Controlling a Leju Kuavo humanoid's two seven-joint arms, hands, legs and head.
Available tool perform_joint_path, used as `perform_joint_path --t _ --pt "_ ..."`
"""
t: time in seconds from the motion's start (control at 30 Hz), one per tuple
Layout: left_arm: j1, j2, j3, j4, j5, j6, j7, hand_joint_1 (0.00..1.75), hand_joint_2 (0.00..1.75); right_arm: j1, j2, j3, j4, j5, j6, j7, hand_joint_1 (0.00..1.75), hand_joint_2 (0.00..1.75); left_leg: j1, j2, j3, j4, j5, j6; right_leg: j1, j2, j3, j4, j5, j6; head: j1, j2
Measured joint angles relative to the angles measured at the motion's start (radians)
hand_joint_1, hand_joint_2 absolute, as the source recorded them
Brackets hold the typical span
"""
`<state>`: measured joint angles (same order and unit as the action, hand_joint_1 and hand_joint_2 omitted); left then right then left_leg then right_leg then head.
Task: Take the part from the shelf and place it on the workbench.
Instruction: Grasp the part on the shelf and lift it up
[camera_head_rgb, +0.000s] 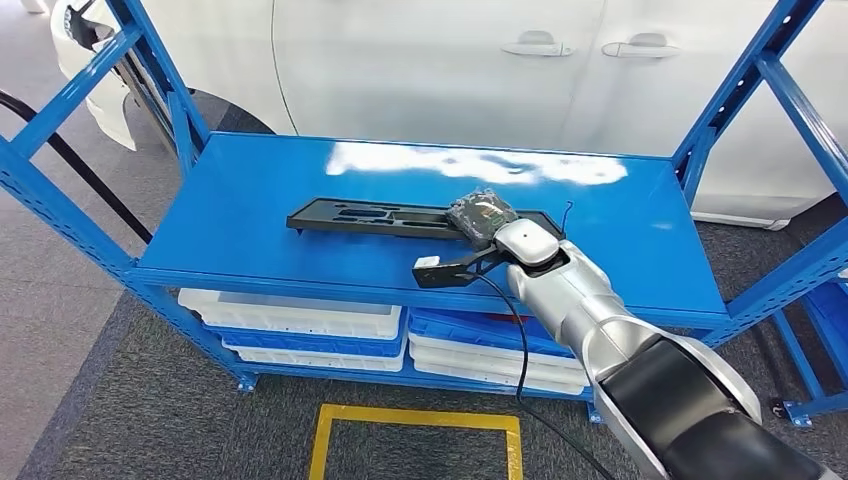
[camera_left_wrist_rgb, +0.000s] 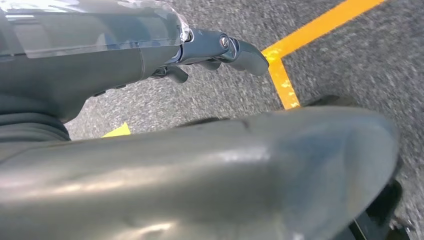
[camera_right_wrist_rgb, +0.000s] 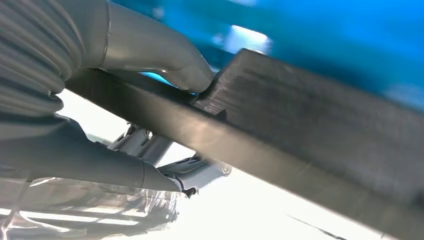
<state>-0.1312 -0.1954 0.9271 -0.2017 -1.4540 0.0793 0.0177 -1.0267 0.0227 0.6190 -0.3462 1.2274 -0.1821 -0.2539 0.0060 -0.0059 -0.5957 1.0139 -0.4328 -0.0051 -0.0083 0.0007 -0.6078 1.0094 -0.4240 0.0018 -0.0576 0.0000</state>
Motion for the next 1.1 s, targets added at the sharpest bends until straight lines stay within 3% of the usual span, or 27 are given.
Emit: perform_joint_path --t 0.07,0.17,0.2,0.23,0.27,0.33,0.4,0.47,0.53,0.6,0.67,0.7,0.73,0.77,0.83,0.9,0.97,1.1 --pt "0.000 0.000 -0.002 0.000 -0.005 0.006 -0.007 0.00 0.00 0.004 0.006 -0.053 -0.020 -0.108 0.013 -0.093 1.75 1.75 0.003 0.000 -0.022 0.051 -0.035 -0.010 -0.004 -0.001 0.001 -0.005 0.004 -0.013 0.000 0.000" --pt "0.000 0.000 -0.003 0.000 -0.009 0.010 -0.011 0.00 0.00 0.011 0.018 -0.118 -0.051 -0.184 0.033 -0.152 1.75 1.75 0.005 0.001 -0.115 0.253 -0.129 -0.020 -0.001 0.000 0.001 -0.005 0.003 -0.021 0.000 0.000" --pt "0.001 0.000 -0.004 0.000 -0.009 0.011 -0.011 0.00 0.00 0.013 0.019 -0.132 -0.058 -0.190 0.038 -0.154 1.75 1.75 0.005 0.001 -0.138 0.295 -0.138 -0.022 0.000 -0.001 0.002 -0.005 0.002 -0.022 0.000 0.000" --pt "0.001 0.000 -0.004 0.000 -0.010 0.011 -0.011 0.00 0.00 0.016 0.020 -0.142 -0.063 -0.193 0.040 -0.155 1.75 1.75 0.005 0.001 -0.141 0.296 -0.125 -0.022 0.001 -0.001 0.003 -0.005 0.001 -0.022 0.000 0.000" --pt "0.002 0.000 -0.004 0.000 -0.010 0.011 -0.011 0.00 0.00 0.018 0.021 -0.150 -0.069 -0.194 0.041 -0.155 1.75 1.75 0.005 0.001 -0.123 0.253 -0.094 -0.020 0.001 -0.001 0.004 -0.003 0.000 -0.021 0.000 0.000" --pt "0.002 0.000 -0.004 0.000 -0.010 0.011 -0.012 0.00 0.00 0.021 0.022 -0.162 -0.079 -0.198 0.041 -0.156 1.75 1.75 0.004 0.001 -0.053 0.104 -0.023 -0.013 0.004 0.000 0.004 0.002 -0.005 -0.015 0.000 0.000" --pt "0.001 0.000 -0.004 0.000 -0.009 0.014 -0.012 0.00 0.87 0.022 0.023 -0.173 -0.087 -0.221 0.043 -0.173 1.75 1.75 0.002 0.000 -0.014 0.017 0.004 -0.003 0.007 0.002 0.001 0.007 -0.007 -0.007 0.000 0.000" --pt "0.002 0.000 -0.004 0.000 -0.008 0.023 -0.014 0.00 1.75 0.027 0.024 -0.190 -0.101 -0.288 0.061 -0.218 1.75 1.75 0.000 -0.001 -0.014 0.010 0.004 0.008 0.008 0.003 -0.002 0.007 -0.005 0.002 0.000 0.000" --pt "0.003 0.000 -0.004 0.000 -0.007 0.037 -0.019 0.00 0.87 0.035 0.027 -0.210 -0.139 -0.411 0.108 -0.269 1.75 1.75 0.002 0.000 -0.012 0.004 0.009 0.020 0.005 0.002 -0.007 0.019 -0.016 0.014 0.000 0.000" --pt "0.002 0.000 -0.004 0.000 -0.010 0.048 -0.029 0.00 0.00 0.046 0.028 -0.228 -0.202 -0.563 0.170 -0.296 1.75 1.75 0.005 0.001 -0.010 -0.003 0.013 0.030 0.002 0.002 -0.043 0.097 -0.065 0.023 0.000 0.000" --pt "0.003 0.000 -0.007 0.000 -0.018 0.052 -0.039 0.00 0.00 0.072 0.027 -0.243 -0.279 -0.719 0.243 -0.303 1.75 1.75 0.005 0.000 -0.011 -0.003 0.013 0.034 0.001 0.002 -0.107 0.232 -0.124 0.028 0.000 0.000" --pt "0.004 0.000 -0.010 0.000 -0.021 0.052 -0.043 0.00 0.00 0.094 0.025 -0.249 -0.324 -0.800 0.284 -0.302 1.75 1.75 0.005 0.000 -0.010 -0.003 0.013 0.034 0.000 0.002 -0.130 0.279 -0.135 0.030 0.000 0.000" --pt "0.005 0.000 -0.012 0.000 -0.023 0.053 -0.046 0.00 0.00 0.122 0.021 -0.253 -0.374 -0.883 0.325 -0.298 1.75 1.75 0.005 -0.002 -0.009 -0.002 0.012 0.034 -0.001 0.002 -0.137 0.290 -0.128 0.030 0.000 0.000" --pt "0.007 -0.001 -0.014 0.000 -0.024 0.054 -0.048 0.00 0.00 0.152 0.016 -0.255 -0.431 -0.964 0.361 -0.292 1.75 1.75 0.005 -0.004 -0.008 -0.001 0.011 0.034 -0.001 0.002 -0.124 0.259 -0.101 0.029 0.000 0.000" --pt "0.009 -0.003 -0.016 0.000 -0.024 0.055 -0.049 0.00 0.00 0.209 0.005 -0.255 -0.541 -1.088 0.407 -0.283 1.75 1.75 0.004 -0.008 -0.007 0.001 0.008 0.031 -0.001 0.001 -0.058 0.119 -0.033 0.020 0.000 0.000" --pt "0.011 -0.005 -0.019 0.000 -0.024 0.055 -0.050 0.00 0.00 0.270 -0.006 -0.254 -0.643 -1.173 0.437 -0.282 1.75 1.75 0.002 -0.009 -0.007 0.003 0.004 0.023 0.005 0.000 -0.012 0.019 -0.001 0.010 0.000 0.000" --pt "0.013 -0.007 -0.020 0.000 -0.024 0.056 -0.050 0.00 0.00 0.341 -0.016 -0.248 -0.731 -1.229 0.456 -0.284 1.75 1.75 0.001 -0.009 -0.006 0.001 0.003 0.013 0.011 0.002 -0.006 0.002 -0.001 0.003 0.000 0.000" --pt "0.014 -0.007 -0.021 0.000 -0.022 0.056 -0.050 0.00 0.00 0.409 -0.025 -0.238 -0.810 -1.260 0.468 -0.289 1.75 1.75 -0.003 -0.008 -0.003 -0.001 -0.001 0.000 0.002 0.004 -0.001 -0.007 0.003 -0.008 0.000 0.000"
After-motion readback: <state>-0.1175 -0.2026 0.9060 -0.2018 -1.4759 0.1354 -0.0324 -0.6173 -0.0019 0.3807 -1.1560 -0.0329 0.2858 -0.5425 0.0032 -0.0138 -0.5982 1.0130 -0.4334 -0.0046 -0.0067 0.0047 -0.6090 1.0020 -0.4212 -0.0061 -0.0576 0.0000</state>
